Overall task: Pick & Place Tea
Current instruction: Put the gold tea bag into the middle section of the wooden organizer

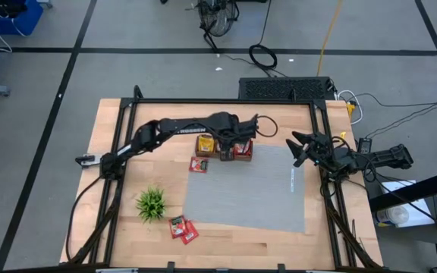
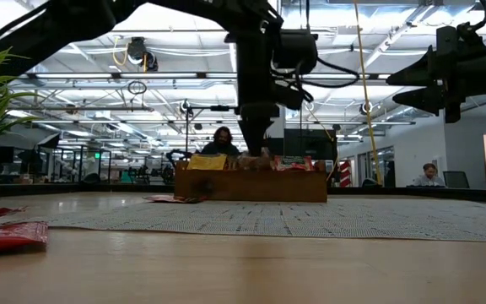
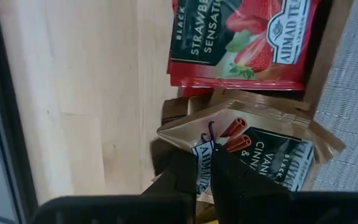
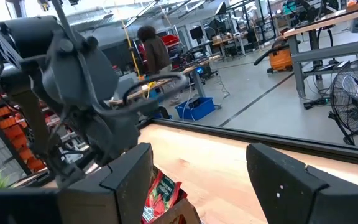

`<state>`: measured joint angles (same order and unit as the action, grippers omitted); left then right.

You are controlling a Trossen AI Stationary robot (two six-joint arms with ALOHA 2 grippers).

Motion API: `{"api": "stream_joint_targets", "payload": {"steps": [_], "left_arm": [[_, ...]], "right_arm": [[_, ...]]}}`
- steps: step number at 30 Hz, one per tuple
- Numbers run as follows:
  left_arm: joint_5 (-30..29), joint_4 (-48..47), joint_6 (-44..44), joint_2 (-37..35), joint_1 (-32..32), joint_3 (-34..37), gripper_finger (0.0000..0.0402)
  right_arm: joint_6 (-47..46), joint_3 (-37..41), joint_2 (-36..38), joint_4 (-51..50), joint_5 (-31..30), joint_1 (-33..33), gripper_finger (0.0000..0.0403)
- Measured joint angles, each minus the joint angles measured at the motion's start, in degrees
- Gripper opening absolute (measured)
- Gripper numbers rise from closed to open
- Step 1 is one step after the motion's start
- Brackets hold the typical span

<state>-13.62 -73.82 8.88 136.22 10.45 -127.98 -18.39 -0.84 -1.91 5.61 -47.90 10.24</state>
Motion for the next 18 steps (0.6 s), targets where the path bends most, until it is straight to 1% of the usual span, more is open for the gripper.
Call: {"api": "stream_joint_targets", "payload": {"steps": [4, 5, 12, 18], "left_arm": [[-1.06, -0.02, -0.02, 0.77, 0.07, 0.0, 0.0024], [-1.34, 0.04, -0.08, 0.74, 0.07, 0.0, 0.0029], [-1.59, -0.1, -0.86, 0.66, 0.19, 0.0, 0.0126], [-1.59, -0.34, -2.96, 0.66, 0.2, -0.32, 0.0186]], "right_arm": [[0.0, -0.02, 0.0, 0.02, 0.0, 0.0, 0.0242], [0.0, -0.01, 0.0, 0.02, 0.0, -0.02, 0.0242], [0.0, -0.02, 0.0, 0.02, 0.0, 0.0, 0.0242], [0.0, 0.0, 0.0, 0.02, 0.0, 0.0, 0.0242]]}}
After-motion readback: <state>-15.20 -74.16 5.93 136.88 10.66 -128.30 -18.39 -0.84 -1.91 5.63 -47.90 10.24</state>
